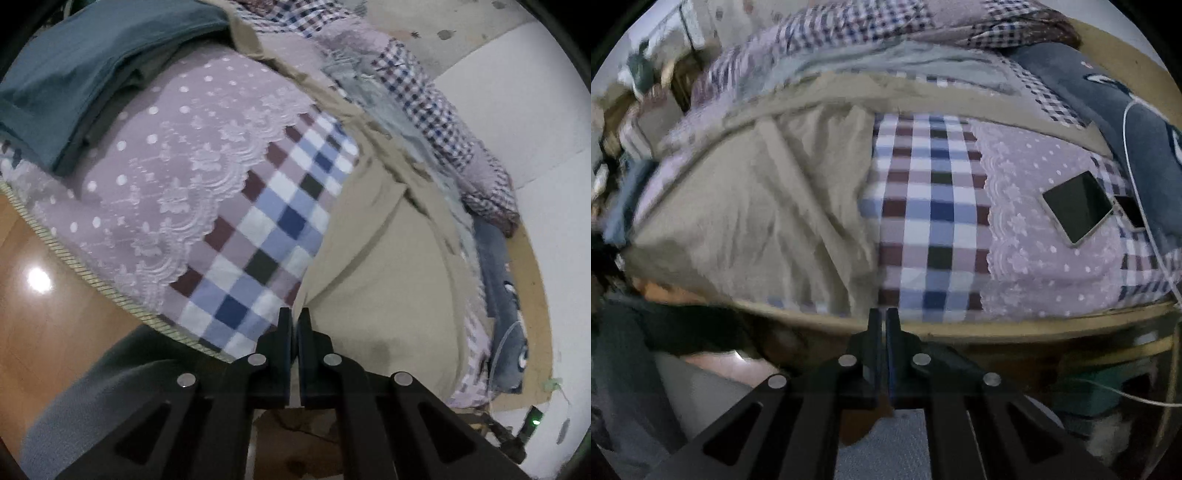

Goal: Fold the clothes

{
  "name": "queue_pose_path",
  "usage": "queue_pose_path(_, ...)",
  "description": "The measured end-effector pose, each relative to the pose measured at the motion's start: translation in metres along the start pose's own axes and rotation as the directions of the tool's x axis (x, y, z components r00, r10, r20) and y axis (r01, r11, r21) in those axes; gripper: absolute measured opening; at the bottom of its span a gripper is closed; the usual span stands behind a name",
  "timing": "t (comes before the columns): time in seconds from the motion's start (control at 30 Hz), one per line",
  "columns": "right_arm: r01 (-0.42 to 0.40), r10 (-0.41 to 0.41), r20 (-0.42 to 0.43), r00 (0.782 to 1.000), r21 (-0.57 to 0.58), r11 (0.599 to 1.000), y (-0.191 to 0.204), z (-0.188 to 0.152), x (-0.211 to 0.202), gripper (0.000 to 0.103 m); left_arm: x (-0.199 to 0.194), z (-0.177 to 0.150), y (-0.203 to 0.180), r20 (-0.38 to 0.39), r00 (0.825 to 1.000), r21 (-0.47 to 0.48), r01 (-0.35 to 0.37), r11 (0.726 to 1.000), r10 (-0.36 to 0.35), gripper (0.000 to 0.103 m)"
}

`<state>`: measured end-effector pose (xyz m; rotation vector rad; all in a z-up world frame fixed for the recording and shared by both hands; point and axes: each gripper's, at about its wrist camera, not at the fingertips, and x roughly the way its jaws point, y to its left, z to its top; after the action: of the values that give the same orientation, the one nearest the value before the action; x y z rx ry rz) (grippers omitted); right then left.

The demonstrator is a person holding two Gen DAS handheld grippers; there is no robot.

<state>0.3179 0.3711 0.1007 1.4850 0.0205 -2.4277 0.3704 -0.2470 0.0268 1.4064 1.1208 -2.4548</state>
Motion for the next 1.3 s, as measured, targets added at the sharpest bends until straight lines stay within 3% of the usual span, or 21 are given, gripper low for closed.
queue_pose_path(0.07,-0.028,0.027,0.02,0.999,0.048,0.998,0.002,0.006,0.008,0.009,0.008,0.002,-0.003,-0.004,0.999,0.016,-0.049,0.999,0.049,0.001)
queue_pose_path(0.17,-0.037,0.036,0.01,0.999,0.072,0.997,0.007,0.016,0.032,0.05,0.018,0.002,-0.014,-0.006,0.996,0.062,-0.087,0.994,0.087,0.001)
queue_pose_path(0.2,-0.029,0.03,-0.006,1.0,0.068,0.997,0.009,0.018,0.041,0.053,0.022,0.002,-0.018,-0.006,0.995,0.077,-0.099,0.992,0.1,0.001)
queue_pose_path(0.43,-0.006,0.002,-0.168,0.986,-0.021,1.0,0.029,0.021,0.113,0.056,0.027,0.003,-0.016,-0.01,0.995,0.067,-0.099,0.993,0.1,0.001)
queue_pose_path(0.57,-0.009,-0.008,-0.207,0.978,-0.083,0.997,0.044,0.023,0.134,0.052,0.029,0.002,-0.015,-0.016,0.994,0.074,-0.103,0.992,0.105,0.001)
queue_pose_path(0.63,0.008,-0.038,-0.22,0.975,-0.138,0.99,0.054,0.022,0.137,0.006,0.028,0.002,-0.014,-0.017,0.995,0.072,-0.097,0.993,0.098,0.001)
queue_pose_path(0.67,0.017,-0.057,-0.222,0.973,-0.177,0.984,0.059,0.02,0.134,0.001,0.027,0.002,-0.013,-0.018,0.995,0.071,-0.093,0.993,0.095,0.001)
queue_pose_path(0.73,0.02,-0.077,-0.231,0.97,-0.241,0.97,0.067,0.018,0.123,0.001,0.026,0.002,-0.012,-0.018,0.996,0.068,-0.081,0.994,0.082,0.001)
queue_pose_path(0.93,-0.003,-0.059,-0.22,0.974,-0.272,0.962,0.064,0.012,0.065,0.0,0.018,0.0,-0.015,-0.023,0.999,0.088,-0.03,0.996,0.033,0.001)
queue_pose_path(1.03,-0.014,-0.064,-0.239,0.969,-0.311,0.95,0.074,0.009,0.057,0.0,0.012,-0.002,-0.019,-0.025,1.0,0.104,-0.015,0.994,0.018,0.001)
queue_pose_path(1.13,0.035,-0.129,-0.262,0.957,-0.335,0.942,0.076,0.01,0.07,0.002,0.012,-0.002,-0.016,-0.023,0.999,0.091,-0.043,0.995,0.045,0.001)
queue_pose_path(1.23,0.085,-0.184,-0.278,0.943,-0.334,0.939,0.071,0.014,0.082,0.007,0.019,0.001,-0.015,-0.042,0.997,0.071,-0.069,0.995,0.072,0.001)
queue_pose_path(1.3,0.099,-0.19,-0.268,0.945,-0.319,0.942,0.064,0.018,0.079,0.028,0.017,0.004,-0.015,-0.033,0.998,0.069,-0.053,0.996,0.056,0.007)
